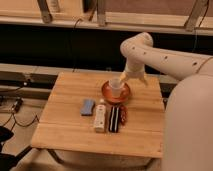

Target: Move the arm in a circular motion

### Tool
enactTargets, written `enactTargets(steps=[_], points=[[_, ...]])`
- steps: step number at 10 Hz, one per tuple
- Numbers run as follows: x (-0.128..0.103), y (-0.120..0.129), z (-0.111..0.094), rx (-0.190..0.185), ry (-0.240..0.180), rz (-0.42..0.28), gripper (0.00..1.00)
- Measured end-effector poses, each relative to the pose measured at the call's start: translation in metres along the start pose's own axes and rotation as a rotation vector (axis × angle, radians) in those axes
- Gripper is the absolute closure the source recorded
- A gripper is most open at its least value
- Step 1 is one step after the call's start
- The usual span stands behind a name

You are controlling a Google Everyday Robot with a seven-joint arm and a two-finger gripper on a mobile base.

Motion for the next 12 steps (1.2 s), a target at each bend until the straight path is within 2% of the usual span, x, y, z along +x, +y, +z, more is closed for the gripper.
enactTargets(steps=[1,2,3,4,5,6,7,9,10,12], points=[[-0.012,-0.024,0.002,0.03,-0.021,0.064,0.2],[-0.026,-0.037,0.002,0.053,-0.043,0.106,0.2],[-0.052,-0.042,0.002,0.082,-0.074,0.142,0.2],[-0.079,-0.026,0.001,0.096,-0.101,0.141,0.2],[-0.098,0.002,0.002,0.096,-0.114,0.113,0.2],[-0.115,0.052,0.004,0.082,-0.117,0.047,0.2],[-0.122,0.111,0.008,0.056,-0.111,-0.041,0.2],[-0.115,0.188,0.008,-0.003,-0.087,-0.188,0.2],[-0.107,0.216,0.006,-0.037,-0.076,-0.259,0.2],[-0.081,0.244,-0.005,-0.11,-0.046,-0.366,0.2]])
